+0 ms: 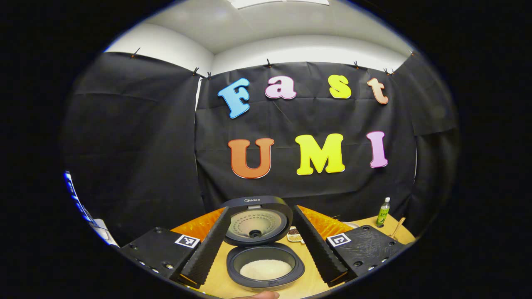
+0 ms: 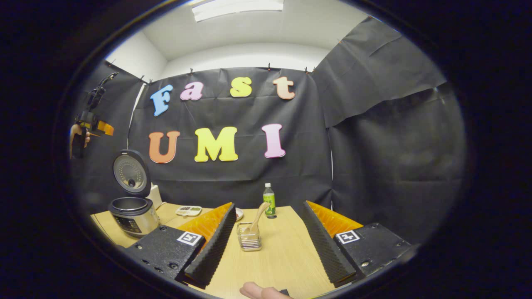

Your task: Close the left gripper, press the button to open the rice cooker; take a wooden spoon from the chopstick holder with the right hand, scoop a spoonful of rice and pour it into the rice cooker, then put the wooden spoon back into the chopstick holder.

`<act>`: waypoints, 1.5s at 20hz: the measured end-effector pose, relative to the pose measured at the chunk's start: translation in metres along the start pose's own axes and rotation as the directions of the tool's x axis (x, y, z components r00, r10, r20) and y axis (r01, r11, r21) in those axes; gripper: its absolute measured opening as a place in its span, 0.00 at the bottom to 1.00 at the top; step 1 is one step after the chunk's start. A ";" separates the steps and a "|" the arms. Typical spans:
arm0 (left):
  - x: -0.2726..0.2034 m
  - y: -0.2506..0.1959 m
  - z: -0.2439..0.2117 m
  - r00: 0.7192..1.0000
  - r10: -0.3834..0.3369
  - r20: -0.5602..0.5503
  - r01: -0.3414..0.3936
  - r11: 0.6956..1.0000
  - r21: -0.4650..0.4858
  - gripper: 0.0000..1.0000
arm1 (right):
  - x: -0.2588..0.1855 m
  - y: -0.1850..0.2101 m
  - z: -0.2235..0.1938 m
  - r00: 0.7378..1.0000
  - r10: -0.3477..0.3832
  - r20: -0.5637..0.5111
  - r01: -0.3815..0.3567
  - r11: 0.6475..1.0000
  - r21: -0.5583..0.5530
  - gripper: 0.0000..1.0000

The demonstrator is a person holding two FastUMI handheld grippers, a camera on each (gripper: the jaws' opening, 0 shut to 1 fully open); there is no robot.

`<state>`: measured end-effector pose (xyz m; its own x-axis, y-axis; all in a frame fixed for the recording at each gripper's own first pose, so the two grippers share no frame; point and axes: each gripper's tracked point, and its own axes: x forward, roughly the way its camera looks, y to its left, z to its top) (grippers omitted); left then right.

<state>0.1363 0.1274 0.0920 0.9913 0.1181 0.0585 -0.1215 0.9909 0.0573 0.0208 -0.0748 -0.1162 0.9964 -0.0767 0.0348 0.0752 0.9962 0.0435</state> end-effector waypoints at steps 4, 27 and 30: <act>0.061 0.025 0.005 0.998 0.056 0.019 -0.055 0.998 -0.036 0.95 | 0.007 0.004 -0.007 1.000 0.022 0.003 -0.022 1.000 0.008 1.00; 0.174 0.042 -0.067 0.975 0.148 -0.167 -0.161 0.985 -0.067 0.98 | 0.030 0.052 -0.055 0.989 0.095 -0.113 -0.095 0.995 -0.002 1.00; 0.157 0.038 -0.071 0.975 0.140 -0.171 -0.154 0.986 -0.068 0.98 | 0.011 0.054 -0.042 0.992 0.087 -0.095 -0.090 0.996 -0.023 1.00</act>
<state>0.2913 0.1882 0.0324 0.9584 0.2653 -0.1054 -0.2688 0.9630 -0.0202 0.0372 -0.0204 -0.1558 0.9983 0.0148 -0.0570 -0.0138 0.9998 0.0172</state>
